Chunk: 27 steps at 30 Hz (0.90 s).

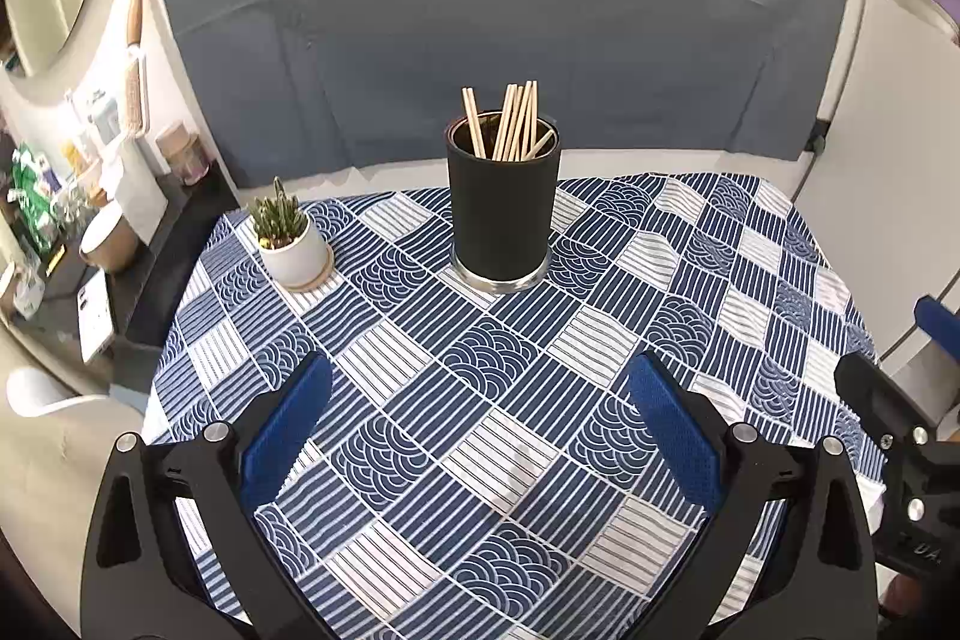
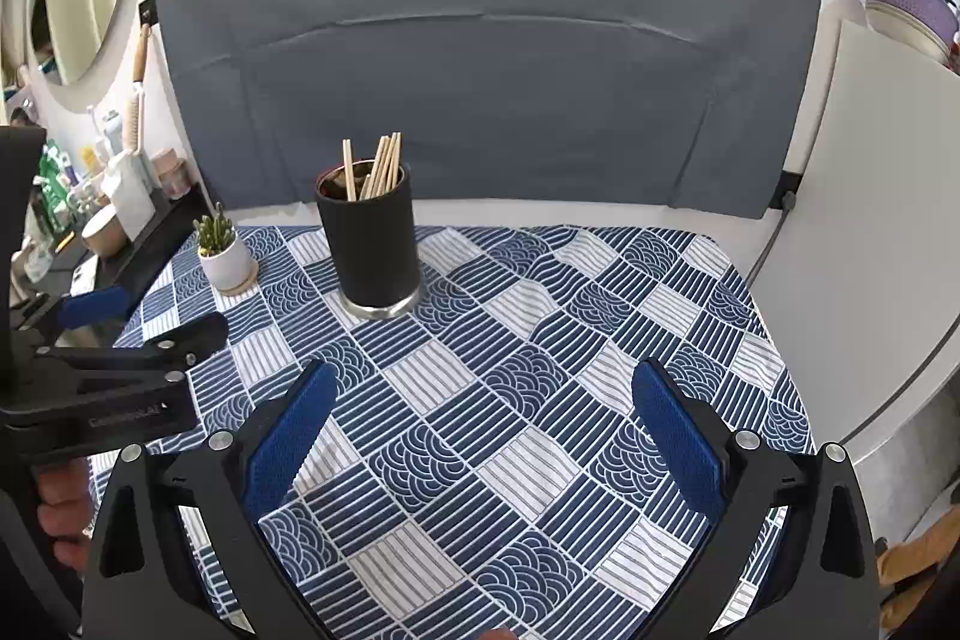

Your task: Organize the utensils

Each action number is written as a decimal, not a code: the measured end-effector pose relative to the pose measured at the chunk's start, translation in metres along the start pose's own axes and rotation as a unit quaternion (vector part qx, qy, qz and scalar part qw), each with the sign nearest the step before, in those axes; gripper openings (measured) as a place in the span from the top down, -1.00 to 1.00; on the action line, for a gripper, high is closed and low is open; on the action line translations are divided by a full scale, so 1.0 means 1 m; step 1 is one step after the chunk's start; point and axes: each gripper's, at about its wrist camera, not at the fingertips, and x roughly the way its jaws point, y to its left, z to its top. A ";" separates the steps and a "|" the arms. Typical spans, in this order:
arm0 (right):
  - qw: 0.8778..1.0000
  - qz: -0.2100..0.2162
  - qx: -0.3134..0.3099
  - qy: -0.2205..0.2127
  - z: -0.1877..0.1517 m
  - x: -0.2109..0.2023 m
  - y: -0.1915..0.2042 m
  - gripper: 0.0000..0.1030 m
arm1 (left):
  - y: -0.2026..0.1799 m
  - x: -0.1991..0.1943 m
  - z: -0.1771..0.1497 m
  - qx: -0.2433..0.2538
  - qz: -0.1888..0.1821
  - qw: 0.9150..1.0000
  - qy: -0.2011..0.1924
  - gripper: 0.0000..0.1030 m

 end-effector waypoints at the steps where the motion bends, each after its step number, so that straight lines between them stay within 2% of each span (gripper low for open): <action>1: 1.000 0.000 0.001 0.000 0.000 0.000 0.000 -0.84 | -0.001 0.000 0.000 0.002 0.001 1.000 0.001 -0.88; 16: 1.000 0.001 0.005 0.005 -0.006 -0.001 0.001 -0.84 | 0.003 -0.001 -0.009 -0.018 -0.020 1.000 0.012 -0.88; 27: 1.000 0.014 0.020 0.008 -0.009 -0.002 0.002 -0.84 | 0.004 0.000 -0.013 -0.015 -0.015 1.000 0.021 -0.88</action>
